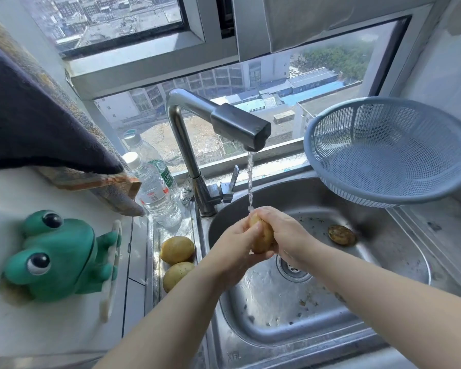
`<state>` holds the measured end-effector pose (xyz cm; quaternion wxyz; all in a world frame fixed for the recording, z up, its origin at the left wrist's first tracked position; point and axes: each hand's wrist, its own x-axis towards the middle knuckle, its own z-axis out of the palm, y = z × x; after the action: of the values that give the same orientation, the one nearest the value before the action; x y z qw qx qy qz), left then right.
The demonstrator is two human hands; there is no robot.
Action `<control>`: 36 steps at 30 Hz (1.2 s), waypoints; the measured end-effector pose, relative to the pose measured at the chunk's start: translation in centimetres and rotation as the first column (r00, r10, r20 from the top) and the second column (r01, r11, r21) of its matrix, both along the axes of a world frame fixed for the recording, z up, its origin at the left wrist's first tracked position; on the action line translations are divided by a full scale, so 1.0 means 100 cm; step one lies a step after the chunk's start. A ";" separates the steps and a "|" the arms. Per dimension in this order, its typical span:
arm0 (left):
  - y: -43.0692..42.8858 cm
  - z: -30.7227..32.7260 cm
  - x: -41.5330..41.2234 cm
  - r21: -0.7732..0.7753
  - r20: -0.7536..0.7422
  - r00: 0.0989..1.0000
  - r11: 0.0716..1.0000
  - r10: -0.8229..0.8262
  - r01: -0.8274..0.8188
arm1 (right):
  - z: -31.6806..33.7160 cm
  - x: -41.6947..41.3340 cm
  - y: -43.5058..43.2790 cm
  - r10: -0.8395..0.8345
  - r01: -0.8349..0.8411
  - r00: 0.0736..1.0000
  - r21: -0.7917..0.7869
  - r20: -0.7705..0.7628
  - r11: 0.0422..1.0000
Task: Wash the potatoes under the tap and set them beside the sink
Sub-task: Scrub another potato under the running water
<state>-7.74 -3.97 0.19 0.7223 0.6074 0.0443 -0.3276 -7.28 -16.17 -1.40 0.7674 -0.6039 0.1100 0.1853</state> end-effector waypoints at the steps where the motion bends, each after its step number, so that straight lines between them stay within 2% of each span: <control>1: -0.001 0.003 -0.001 0.004 0.041 0.998 0.999 -0.037 0.037 | 0.001 0.001 0.003 -0.047 0.048 0.998 0.031 -0.040 0.998; 3: -0.002 0.002 0.000 0.029 0.107 0.992 0.997 -0.074 0.071 | 0.003 0.003 0.007 -0.121 0.132 0.984 0.075 -0.130 0.988; 5: 0.001 0.002 0.003 0.022 0.099 0.993 0.998 -0.065 0.063 | 0.005 0.004 0.007 -0.100 0.113 0.984 0.079 -0.147 0.990; 11: 0.019 0.003 0.006 -0.112 0.008 0.997 0.991 -0.077 0.078 | 0.007 -0.001 -0.012 0.216 -0.209 0.974 0.096 -0.072 0.973; 14: 0.026 0.000 0.006 0.004 0.011 0.991 0.991 -0.134 0.134 | 0.007 0.000 -0.019 0.304 -0.300 0.950 0.067 -0.069 0.952; 19: 0.021 -0.004 0.011 0.191 0.094 0.981 0.970 -0.169 0.149 | 0.005 0.002 -0.013 0.122 -0.115 0.988 0.079 -0.093 0.990; 22: 0.019 -0.003 0.011 0.255 0.151 0.969 0.955 -0.195 0.153 | 0.002 0.003 -0.007 0.033 -0.033 0.996 0.004 -0.081 0.999; 25: 0.024 0.000 0.015 0.196 0.105 0.974 0.964 -0.201 0.178 | 0.005 0.007 -0.010 0.082 -0.079 0.992 0.030 -0.100 0.996; 29: 0.031 0.007 0.021 0.107 0.043 0.977 0.974 -0.207 0.201 | 0.013 0.012 -0.027 0.233 -0.204 0.965 0.212 -0.122 0.956; 32: 0.029 0.007 0.021 0.113 0.037 0.977 0.973 -0.209 0.203 | 0.011 0.011 -0.026 0.238 -0.223 0.967 0.149 -0.091 0.963; 36: 0.024 0.005 0.021 0.180 0.068 0.976 0.964 -0.209 0.194 | 0.006 0.011 -0.011 0.088 -0.087 0.996 -0.109 0.001 0.990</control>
<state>-5.67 -1.60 0.72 0.6311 0.6827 -0.0208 -0.3677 -6.17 -17.28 -0.78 0.7249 -0.6494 0.0912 0.2109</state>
